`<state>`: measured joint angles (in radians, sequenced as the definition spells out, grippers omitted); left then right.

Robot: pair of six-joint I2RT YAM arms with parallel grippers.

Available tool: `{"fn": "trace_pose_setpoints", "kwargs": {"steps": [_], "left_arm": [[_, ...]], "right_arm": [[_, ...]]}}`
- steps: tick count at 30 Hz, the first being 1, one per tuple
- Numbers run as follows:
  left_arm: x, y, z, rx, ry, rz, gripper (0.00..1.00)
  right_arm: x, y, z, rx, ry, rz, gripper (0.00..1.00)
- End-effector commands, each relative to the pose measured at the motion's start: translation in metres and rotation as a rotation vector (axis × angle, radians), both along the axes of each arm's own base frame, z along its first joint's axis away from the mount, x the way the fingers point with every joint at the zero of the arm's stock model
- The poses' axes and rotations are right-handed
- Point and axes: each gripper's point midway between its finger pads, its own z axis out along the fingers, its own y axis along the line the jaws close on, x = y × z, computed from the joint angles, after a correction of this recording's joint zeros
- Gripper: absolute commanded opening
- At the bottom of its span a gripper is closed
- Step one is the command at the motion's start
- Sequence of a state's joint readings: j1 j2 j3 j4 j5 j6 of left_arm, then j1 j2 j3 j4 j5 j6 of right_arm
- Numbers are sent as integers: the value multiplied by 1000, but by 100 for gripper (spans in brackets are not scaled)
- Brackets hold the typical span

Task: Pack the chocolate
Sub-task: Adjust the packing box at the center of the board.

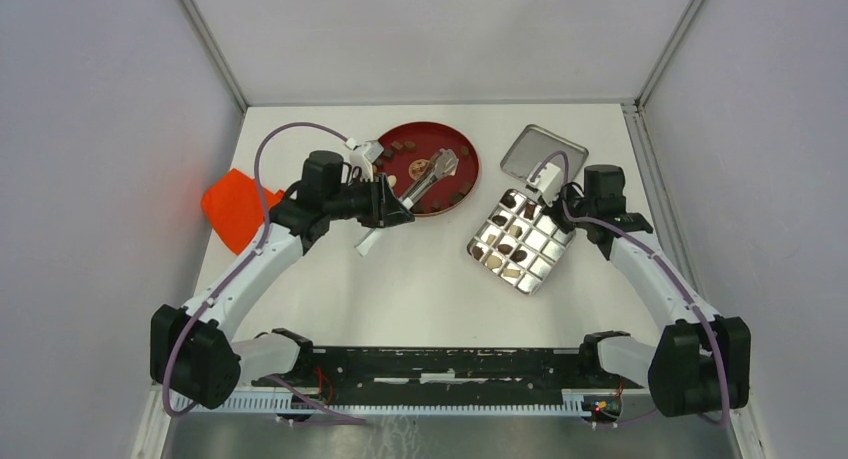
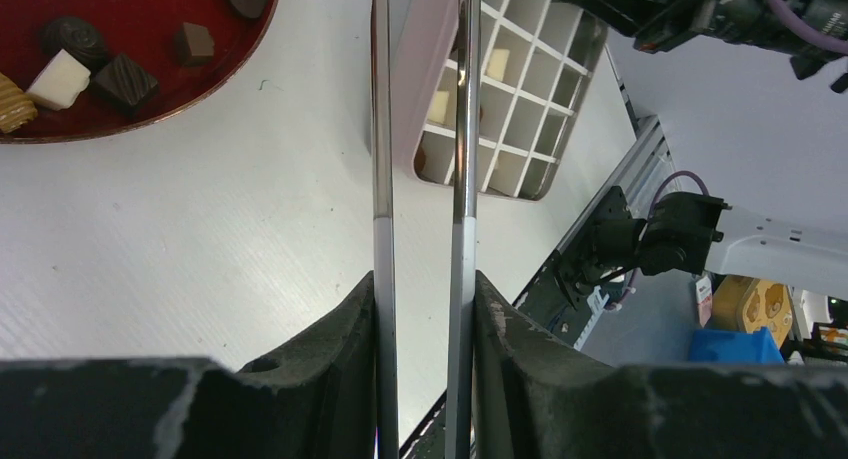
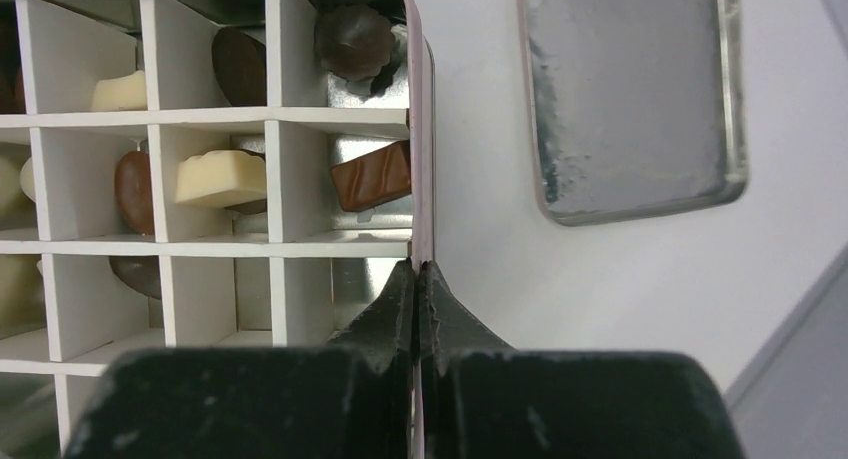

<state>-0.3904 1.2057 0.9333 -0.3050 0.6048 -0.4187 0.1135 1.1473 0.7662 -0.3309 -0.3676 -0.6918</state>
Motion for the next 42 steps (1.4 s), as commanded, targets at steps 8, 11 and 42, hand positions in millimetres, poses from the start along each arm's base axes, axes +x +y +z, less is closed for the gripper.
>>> {"fn": "trace_pose_setpoints", "kwargs": {"steps": [8,11,42], "left_arm": [[-19,-23,28,-121,-70,-88,2],[-26,-33,25,-119,-62,-122,2],[-80,-121,-52,73,35,-263,2]], "right_arm": [[28,32,-19,284,117,-116,0],[26,36,-35,321,167,-139,0],[17,-23,-14,369,105,-194,55]]}}
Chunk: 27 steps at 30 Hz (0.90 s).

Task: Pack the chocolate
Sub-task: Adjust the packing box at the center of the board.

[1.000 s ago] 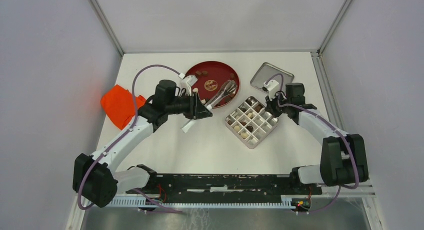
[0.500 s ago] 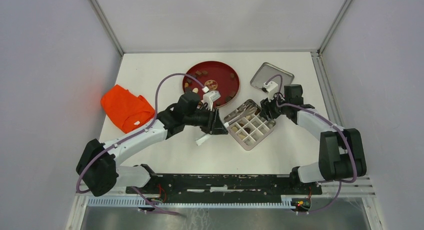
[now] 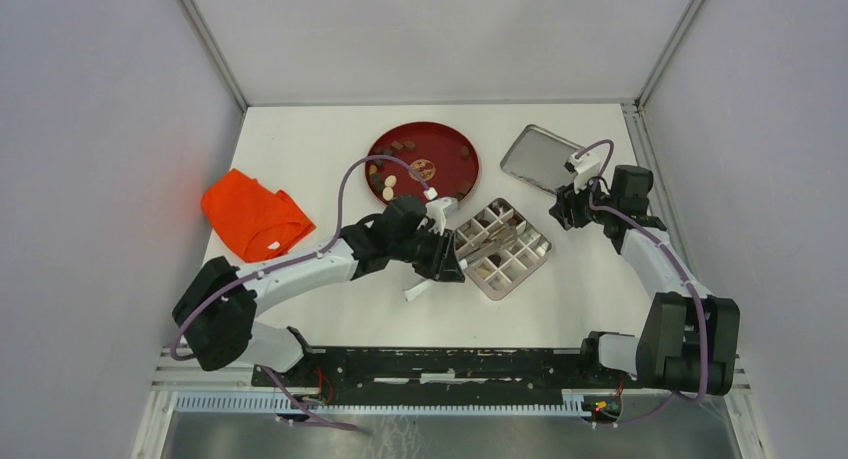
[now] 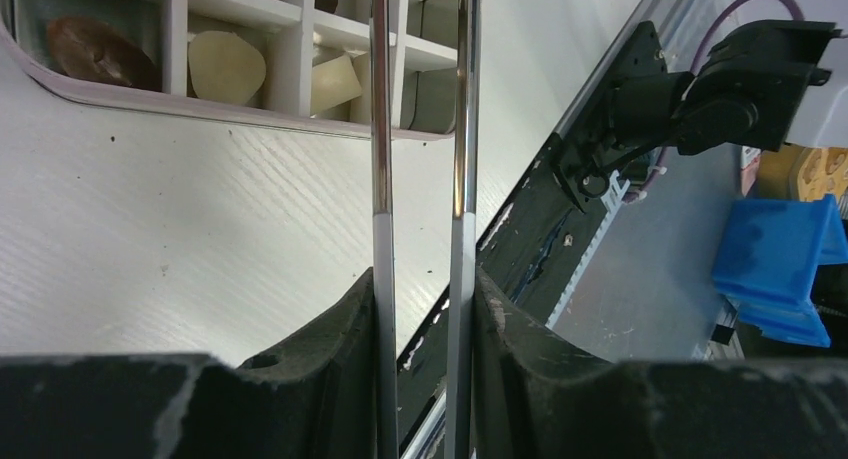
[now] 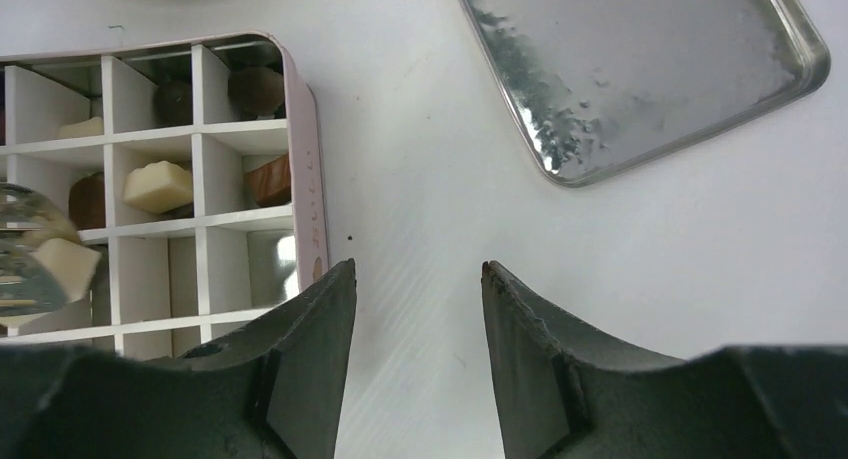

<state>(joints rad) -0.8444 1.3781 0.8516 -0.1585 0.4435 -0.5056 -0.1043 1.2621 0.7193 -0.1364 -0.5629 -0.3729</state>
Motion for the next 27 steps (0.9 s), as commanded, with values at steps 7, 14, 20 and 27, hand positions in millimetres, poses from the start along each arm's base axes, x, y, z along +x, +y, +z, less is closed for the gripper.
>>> {"fn": "trace_pose_setpoints", "kwargs": {"steps": [7,14,20,27], "left_arm": [[18,-29,8,-16,-61,15,2],[21,-37,3,-7,-60,11,2],[24,-36,-1,9,-63,22,14],[26,-38,-5,20,-62,22,23]], "right_arm": [[-5,8,0,36,-6,65,55],[-7,9,-2,44,3,75,55],[-8,10,-4,50,11,82,55],[-8,10,-5,50,14,90,55]]}}
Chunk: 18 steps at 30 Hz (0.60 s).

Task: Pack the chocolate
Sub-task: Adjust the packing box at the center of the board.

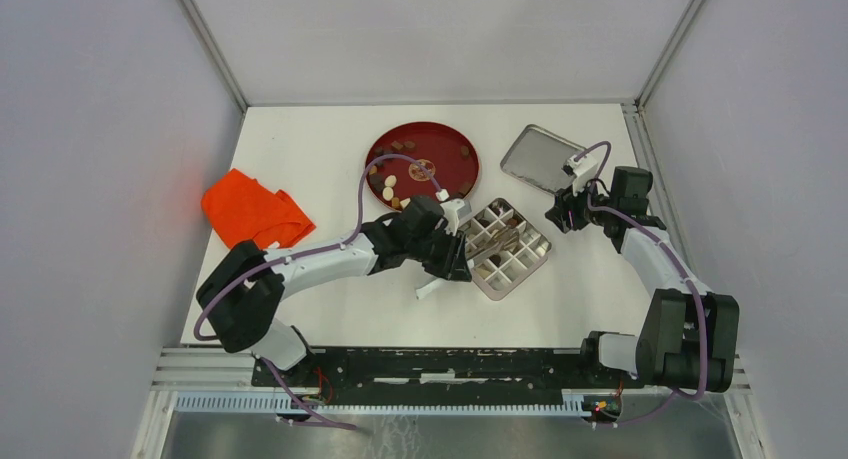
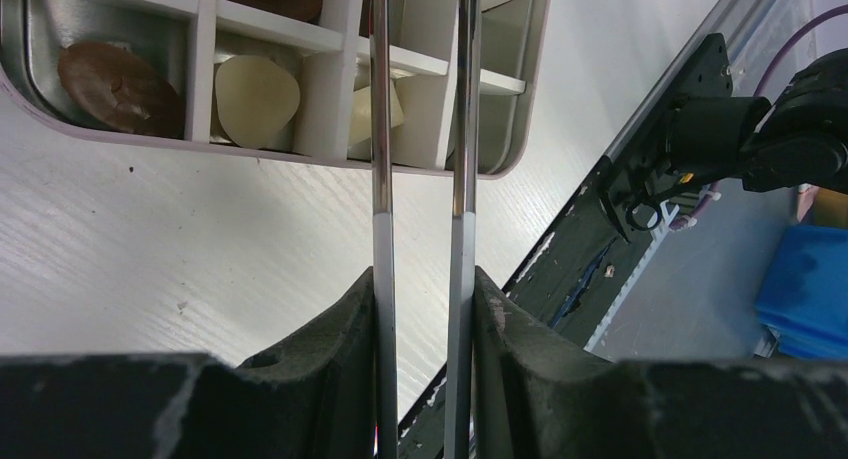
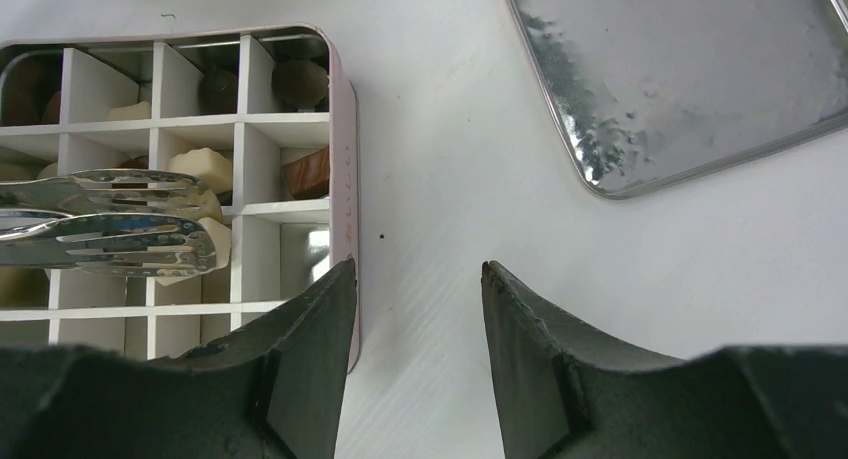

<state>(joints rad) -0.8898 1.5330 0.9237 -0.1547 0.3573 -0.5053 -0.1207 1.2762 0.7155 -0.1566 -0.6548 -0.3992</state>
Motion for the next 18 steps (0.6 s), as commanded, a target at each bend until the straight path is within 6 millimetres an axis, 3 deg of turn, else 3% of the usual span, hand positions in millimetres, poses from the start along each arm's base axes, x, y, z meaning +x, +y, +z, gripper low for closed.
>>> {"fn": "trace_pose_setpoints", "kwargs": {"steps": [1,10,18], "left_arm": [[15,-19,27,-77,-72,1,24],[17,-19,24,-62,-73,4,35],[16,-17,24,-50,-69,0,40]], "right_arm": [[-1,2,-1,7,-2,24,55],[-2,3,-2,10,2,31,55],[-2,4,-3,13,3,41,56]]}}
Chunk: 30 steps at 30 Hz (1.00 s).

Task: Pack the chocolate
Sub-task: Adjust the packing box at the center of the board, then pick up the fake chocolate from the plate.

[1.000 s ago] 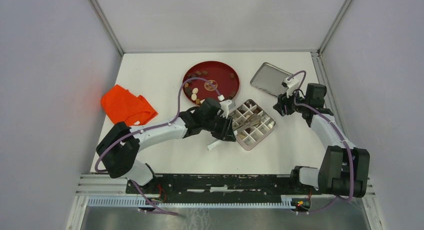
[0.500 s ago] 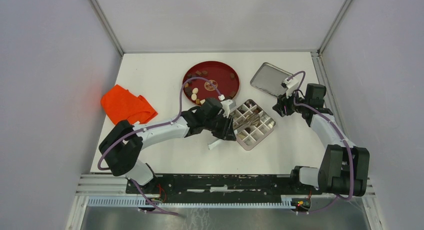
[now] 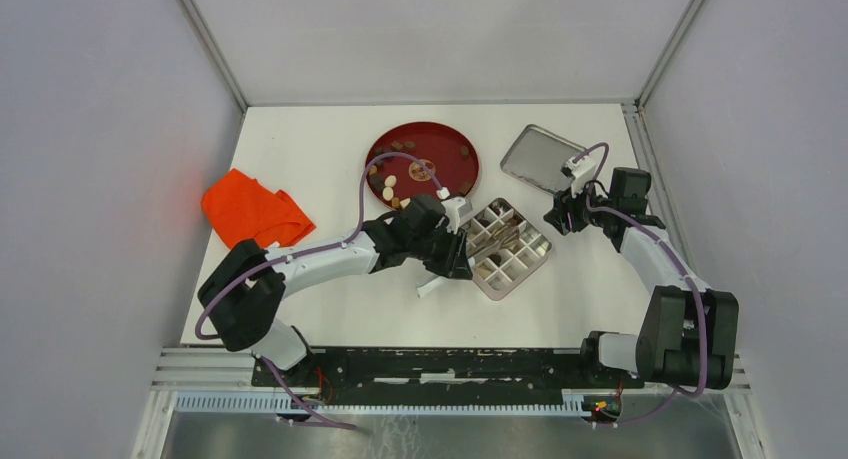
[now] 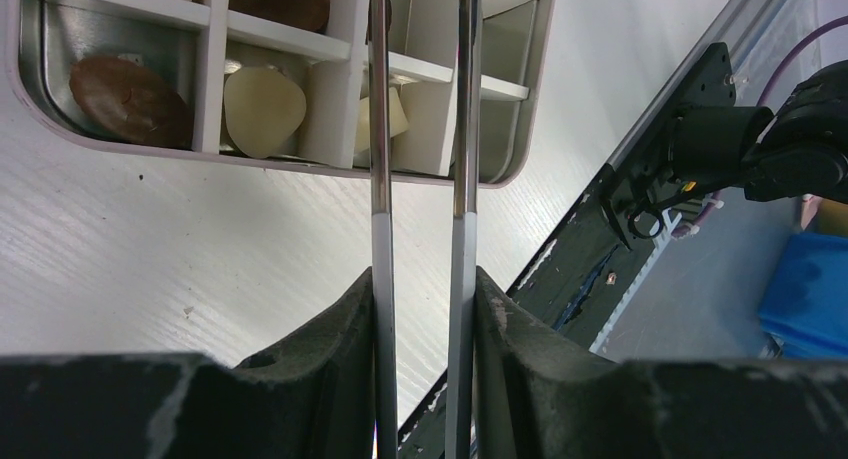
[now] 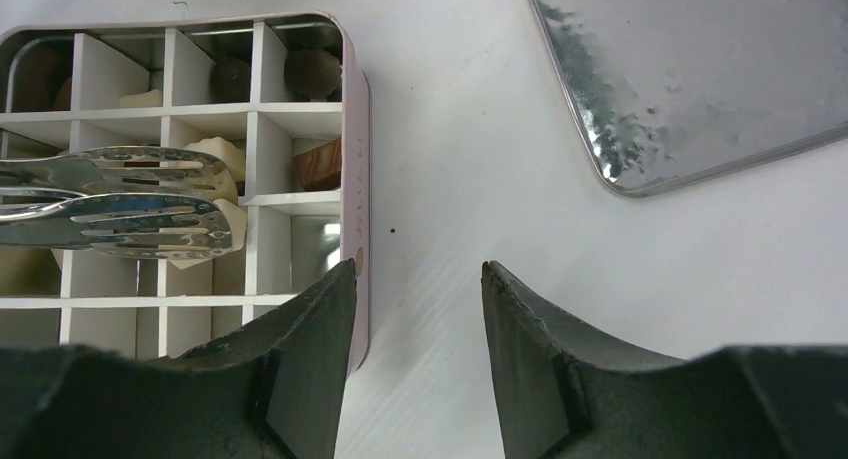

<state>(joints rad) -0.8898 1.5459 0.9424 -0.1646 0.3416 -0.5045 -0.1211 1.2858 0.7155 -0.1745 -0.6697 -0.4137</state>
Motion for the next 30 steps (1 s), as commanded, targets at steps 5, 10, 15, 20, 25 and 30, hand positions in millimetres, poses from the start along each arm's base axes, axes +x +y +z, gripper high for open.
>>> {"fn": "trace_pose_setpoints", "kwargs": {"steps": [5,10,15,20,25,30], "left_arm": [[10,-15,22,-59,-55,-16,42],[10,-14,23,-57,-57,-10,42],[10,-17,43,-99,-73,-8,39],[11,-15,76,-147,-116,4,38],[19,0,82,-102,-148,41,37],[51,36,88,-28,-189,123,37]], "right_arm": [[1,2,2,10,-17,27,56],[1,2,3,11,-18,27,56],[1,2,3,13,-18,29,56],[1,2,4,10,-22,30,56],[0,3,6,9,-29,43,56],[-2,4,14,1,-51,59,56]]}}
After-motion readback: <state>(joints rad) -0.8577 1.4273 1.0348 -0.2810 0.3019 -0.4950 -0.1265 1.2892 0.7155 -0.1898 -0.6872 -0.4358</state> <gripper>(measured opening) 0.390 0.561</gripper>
